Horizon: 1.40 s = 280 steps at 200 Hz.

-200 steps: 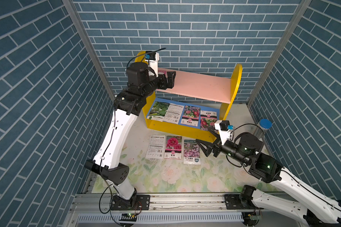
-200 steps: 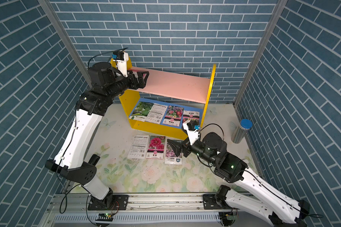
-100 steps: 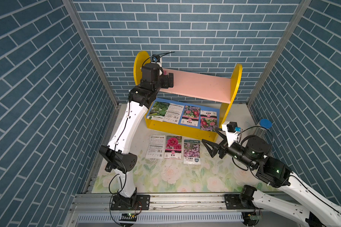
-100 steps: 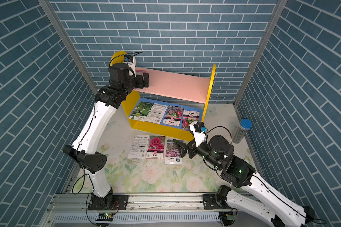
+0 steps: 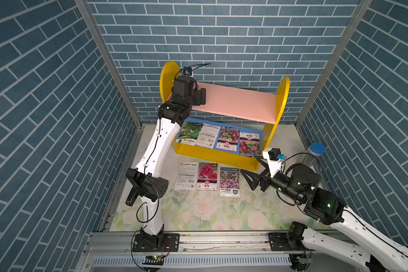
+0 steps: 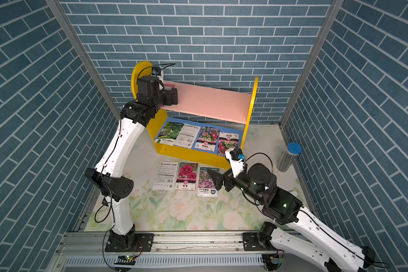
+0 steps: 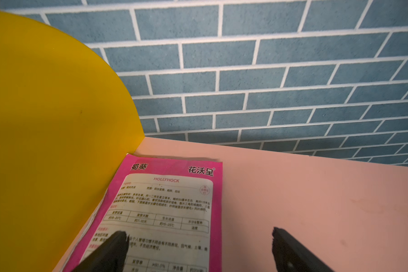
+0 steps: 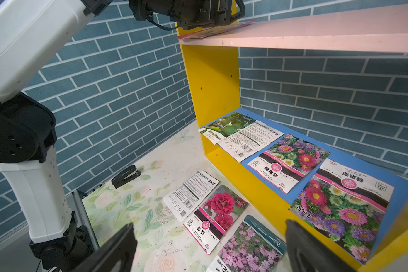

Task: Take the seed bag off the shelf
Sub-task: Pick up the seed packet from the shelf.

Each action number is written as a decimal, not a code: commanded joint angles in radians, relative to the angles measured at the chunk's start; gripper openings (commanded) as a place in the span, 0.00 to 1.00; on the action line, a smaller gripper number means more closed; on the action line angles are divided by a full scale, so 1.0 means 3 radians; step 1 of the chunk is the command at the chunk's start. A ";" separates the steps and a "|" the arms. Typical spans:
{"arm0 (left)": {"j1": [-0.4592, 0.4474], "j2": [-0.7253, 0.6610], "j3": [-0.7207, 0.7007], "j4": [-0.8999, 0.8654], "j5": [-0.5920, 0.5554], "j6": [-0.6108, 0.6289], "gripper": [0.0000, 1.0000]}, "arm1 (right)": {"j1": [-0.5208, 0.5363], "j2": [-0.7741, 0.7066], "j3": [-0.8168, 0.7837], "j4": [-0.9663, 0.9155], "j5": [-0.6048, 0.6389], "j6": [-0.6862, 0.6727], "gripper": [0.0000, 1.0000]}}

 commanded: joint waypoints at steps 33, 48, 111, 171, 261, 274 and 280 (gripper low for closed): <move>0.0011 0.0033 -0.0023 -0.0135 -0.0024 0.0051 1.00 | 0.0006 -0.0014 -0.0036 0.0077 0.0048 -0.0005 1.00; 0.0010 0.0028 -0.0054 -0.0181 0.0004 0.0036 1.00 | 0.0008 -0.0007 -0.0050 0.0090 0.0048 -0.0007 1.00; -0.0092 -0.0053 -0.0132 -0.0353 0.0233 -0.0058 1.00 | 0.0007 0.0003 -0.0092 0.0170 0.0001 0.0015 0.99; -0.0225 -0.0124 -0.0137 -0.0586 0.0498 -0.0282 1.00 | 0.0007 -0.0068 -0.0141 0.0187 -0.0036 0.0047 0.99; -0.0308 -0.0323 -0.0056 -0.0593 0.0672 -0.0607 0.99 | 0.0011 -0.0147 -0.0150 0.0175 -0.0036 0.0063 0.99; -0.0308 -0.0440 -0.0167 -0.0351 0.0627 -0.0572 1.00 | 0.0009 -0.0138 -0.0151 0.0178 -0.0035 0.0061 0.99; -0.0306 -0.0513 -0.0236 -0.0211 0.0606 -0.0556 1.00 | 0.0008 -0.0131 -0.0152 0.0187 -0.0037 0.0061 0.99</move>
